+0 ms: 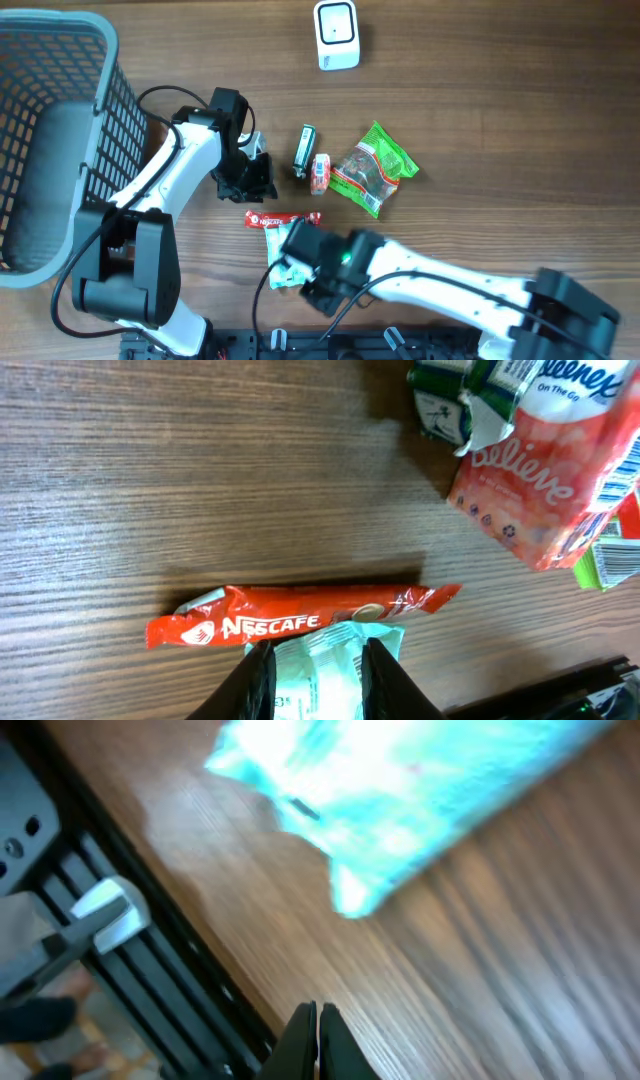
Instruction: Scan the item barcode
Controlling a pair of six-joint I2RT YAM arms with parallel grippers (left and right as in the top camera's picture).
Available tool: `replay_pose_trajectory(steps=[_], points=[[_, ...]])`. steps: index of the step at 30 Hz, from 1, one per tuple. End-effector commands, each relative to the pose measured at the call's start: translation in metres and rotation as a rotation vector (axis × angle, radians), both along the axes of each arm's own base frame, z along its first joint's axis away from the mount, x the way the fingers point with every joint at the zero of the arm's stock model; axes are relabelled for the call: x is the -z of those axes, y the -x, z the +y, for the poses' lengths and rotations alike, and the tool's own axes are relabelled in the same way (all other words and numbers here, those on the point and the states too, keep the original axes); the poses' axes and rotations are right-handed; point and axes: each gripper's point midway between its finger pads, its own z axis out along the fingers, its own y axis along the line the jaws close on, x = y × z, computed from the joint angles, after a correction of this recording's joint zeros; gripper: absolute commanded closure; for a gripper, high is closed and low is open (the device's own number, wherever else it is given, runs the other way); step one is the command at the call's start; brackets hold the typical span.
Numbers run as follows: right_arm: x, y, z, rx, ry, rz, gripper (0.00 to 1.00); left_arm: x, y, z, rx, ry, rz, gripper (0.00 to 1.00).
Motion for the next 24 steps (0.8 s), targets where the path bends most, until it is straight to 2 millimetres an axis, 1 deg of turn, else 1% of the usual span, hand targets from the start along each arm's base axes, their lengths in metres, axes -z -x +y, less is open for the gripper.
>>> replay_pose_trajectory(steps=[1, 3, 6, 7, 9, 13, 15, 18, 21, 22, 24], points=[[0.025, 0.021, -0.004, -0.149, 0.077, 0.005, 0.96, 0.003, 0.003, -0.001, -0.012, 0.002, 0.017, 0.74], [0.035, 0.023, -0.007, -0.202, 0.107, -0.007, 0.95, 0.003, 0.003, -0.001, -0.012, 0.002, 0.017, 0.74], [0.048, 0.002, -0.012, -0.221, 0.168, -0.123, 0.96, 0.003, 0.002, -0.001, -0.012, 0.003, 0.011, 0.74], [0.050, -0.006, -0.009, -0.229, 0.168, -0.164, 0.95, 0.003, 0.002, -0.001, -0.012, 0.003, 0.010, 0.74], [0.050, -0.010, -0.001, -0.258, 0.138, -0.194, 0.96, 0.003, 0.002, -0.001, -0.012, 0.003, 0.010, 0.73], [0.049, -0.010, 0.003, -0.283, 0.121, -0.198, 0.96, 0.004, 0.001, -0.001, -0.012, 0.004, 0.008, 0.73], [0.049, -0.013, 0.006, -0.281, 0.109, -0.213, 0.96, 0.004, 0.001, -0.002, -0.012, 0.004, 0.005, 0.73], [0.047, -0.042, 0.006, -0.233, 0.114, -0.302, 0.96, 0.004, 0.002, -0.005, -0.001, 0.004, 0.005, 0.73], [0.042, -0.076, 0.011, -0.154, 0.085, -0.386, 0.96, 0.004, 0.006, -0.013, 0.028, 0.004, 0.005, 0.73], [0.041, -0.083, 0.010, -0.139, 0.080, -0.400, 0.96, 0.004, 0.007, -0.016, 0.039, 0.004, 0.005, 0.73], [0.039, -0.099, 0.003, -0.093, 0.090, -0.414, 0.96, 0.004, 0.009, -0.019, 0.053, 0.003, 0.005, 0.73]])
